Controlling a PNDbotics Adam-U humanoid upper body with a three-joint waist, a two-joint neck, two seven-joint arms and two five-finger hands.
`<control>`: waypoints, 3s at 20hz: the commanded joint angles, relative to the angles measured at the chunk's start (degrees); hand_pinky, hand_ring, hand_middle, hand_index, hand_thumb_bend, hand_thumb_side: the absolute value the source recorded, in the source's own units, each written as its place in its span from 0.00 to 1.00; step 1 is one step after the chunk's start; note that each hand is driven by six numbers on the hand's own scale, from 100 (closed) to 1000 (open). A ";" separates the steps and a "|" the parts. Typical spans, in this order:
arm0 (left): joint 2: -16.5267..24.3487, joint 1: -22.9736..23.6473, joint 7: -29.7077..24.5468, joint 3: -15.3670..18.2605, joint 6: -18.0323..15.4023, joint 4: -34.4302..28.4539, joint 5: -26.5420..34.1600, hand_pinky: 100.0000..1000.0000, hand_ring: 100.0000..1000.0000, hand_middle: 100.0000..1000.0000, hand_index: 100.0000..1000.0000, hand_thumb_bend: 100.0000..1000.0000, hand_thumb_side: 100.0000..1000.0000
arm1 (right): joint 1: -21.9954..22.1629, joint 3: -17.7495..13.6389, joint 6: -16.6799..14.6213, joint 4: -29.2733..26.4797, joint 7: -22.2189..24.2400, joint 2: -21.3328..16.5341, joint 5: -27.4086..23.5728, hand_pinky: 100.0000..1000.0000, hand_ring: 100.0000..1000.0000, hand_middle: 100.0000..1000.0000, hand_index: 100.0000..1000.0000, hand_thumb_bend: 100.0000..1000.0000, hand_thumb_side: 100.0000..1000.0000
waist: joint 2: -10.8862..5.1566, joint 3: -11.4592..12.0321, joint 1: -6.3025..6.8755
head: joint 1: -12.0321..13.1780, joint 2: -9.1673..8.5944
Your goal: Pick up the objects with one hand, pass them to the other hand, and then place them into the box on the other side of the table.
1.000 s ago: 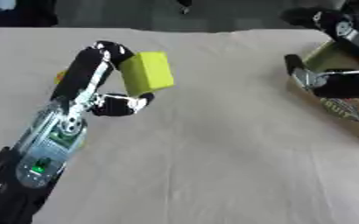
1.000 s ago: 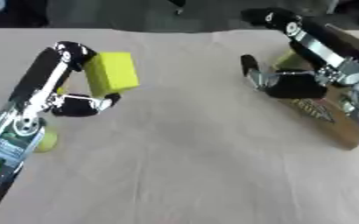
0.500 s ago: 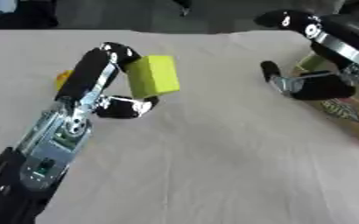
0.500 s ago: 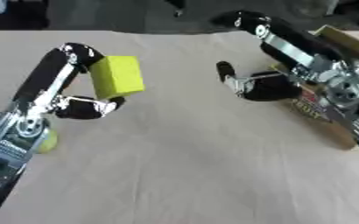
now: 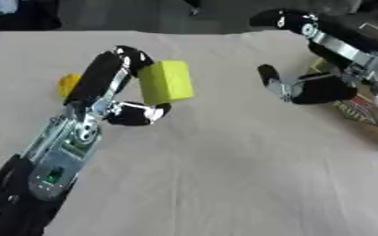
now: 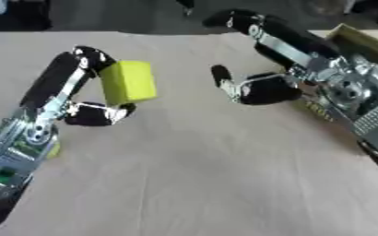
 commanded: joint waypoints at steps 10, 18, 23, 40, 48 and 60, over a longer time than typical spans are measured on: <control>-1.10 -0.99 -0.78 0.41 -1.50 -0.66 -5.46 0.55 0.50 0.43 0.43 0.32 0.00 | -3.20 1.58 3.59 -0.60 3.03 2.62 4.74 0.98 0.97 0.93 0.93 0.00 0.11 | -1.58 0.09 -0.18 | -0.11 0.60; -0.95 -0.63 -0.53 0.77 -1.86 -1.84 -8.63 0.55 0.50 0.42 0.41 0.34 0.00 | -3.50 1.90 6.22 -0.60 3.93 4.52 7.51 0.98 0.98 0.92 0.94 0.00 0.10 | -2.04 0.10 -0.12 | -0.24 1.78; -0.51 -0.14 -0.66 0.74 -2.05 -2.71 -11.13 0.55 0.50 0.42 0.41 0.37 0.00 | -4.42 3.00 9.11 -0.60 5.41 5.90 8.81 0.99 0.99 0.94 0.96 0.00 0.10 | -2.65 -0.14 -0.08 | -0.35 2.90; -1.99 0.08 -0.49 2.64 -3.70 -1.82 -15.35 0.53 0.49 0.41 0.41 0.36 0.00 | -5.80 4.29 16.57 -0.60 9.23 9.33 5.93 1.00 1.00 0.96 1.00 0.00 0.11 | -3.37 -0.58 -0.06 | 0.00 3.06; -3.25 0.00 4.10 4.11 -4.74 -2.24 -20.24 0.53 0.49 0.42 0.40 0.41 0.00 | -6.51 4.09 23.23 0.64 11.52 10.84 4.59 1.00 1.00 0.97 1.00 0.00 0.32 | -3.07 -0.82 -0.38 | -0.06 2.84; -4.52 0.08 6.39 3.40 -7.28 -3.46 -31.05 0.55 0.50 0.44 0.42 0.49 0.00 | -8.10 3.18 33.47 -0.55 10.52 13.00 -5.23 1.00 1.00 0.98 1.00 0.00 0.68 | -2.67 -0.57 -0.34 | -0.60 2.16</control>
